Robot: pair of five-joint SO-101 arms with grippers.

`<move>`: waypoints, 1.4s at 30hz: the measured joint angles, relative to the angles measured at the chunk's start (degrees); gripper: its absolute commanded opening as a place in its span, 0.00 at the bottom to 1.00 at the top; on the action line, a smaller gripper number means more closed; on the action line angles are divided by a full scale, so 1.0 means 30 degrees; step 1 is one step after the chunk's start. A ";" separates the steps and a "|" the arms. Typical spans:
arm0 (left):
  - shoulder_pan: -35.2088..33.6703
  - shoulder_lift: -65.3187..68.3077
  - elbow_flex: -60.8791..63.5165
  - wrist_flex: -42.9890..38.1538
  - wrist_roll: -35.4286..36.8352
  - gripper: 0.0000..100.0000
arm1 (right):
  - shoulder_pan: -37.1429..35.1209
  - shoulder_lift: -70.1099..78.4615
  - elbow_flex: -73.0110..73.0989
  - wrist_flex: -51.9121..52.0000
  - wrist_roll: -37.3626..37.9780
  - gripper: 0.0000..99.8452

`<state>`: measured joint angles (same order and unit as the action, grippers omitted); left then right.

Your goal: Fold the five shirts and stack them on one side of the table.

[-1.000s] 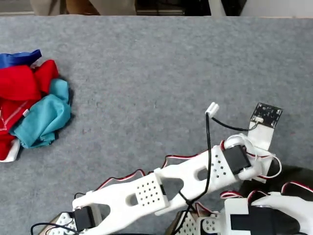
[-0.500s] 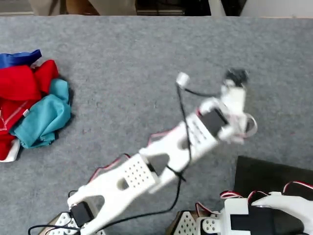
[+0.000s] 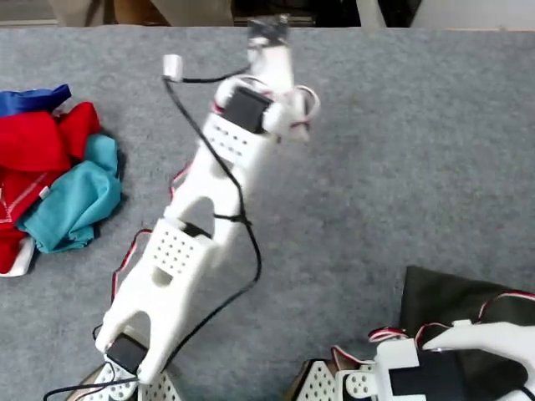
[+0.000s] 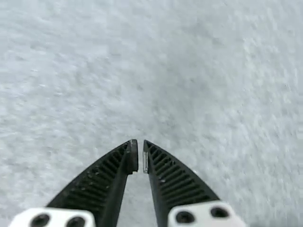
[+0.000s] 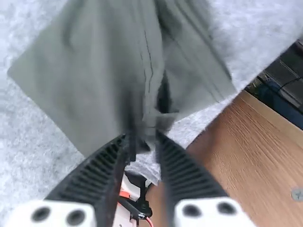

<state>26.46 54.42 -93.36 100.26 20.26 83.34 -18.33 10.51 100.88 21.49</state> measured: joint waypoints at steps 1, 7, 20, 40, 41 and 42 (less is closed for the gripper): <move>-0.0293 0.0000 0.0000 0.0000 0.0000 0.03 | 0.0264 0.0000 -0.0059 0.0029 0.0000 0.21; -0.1143 0.0000 0.0000 0.0000 0.0029 0.03 | 0.1143 0.0000 -0.0088 0.0029 0.0938 0.32; -0.1114 0.0000 0.0000 0.0000 0.0029 0.03 | 0.0205 -0.0029 0.2491 -0.1407 0.1143 0.31; -0.1114 -0.0029 0.1788 0.0000 0.0029 0.03 | 0.0733 -0.0029 0.8703 -0.7531 0.1114 0.31; -0.1114 -0.0029 0.1788 0.0000 0.0029 0.03 | 0.0733 -0.0029 0.8908 -0.7619 0.1114 0.31; -0.1114 -0.0029 0.1788 0.0000 0.0029 0.03 | 0.0733 0.0000 0.9114 -0.7853 0.1114 0.31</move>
<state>23.12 54.33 -88.00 100.26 20.35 85.54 -18.33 37.85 77.32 24.84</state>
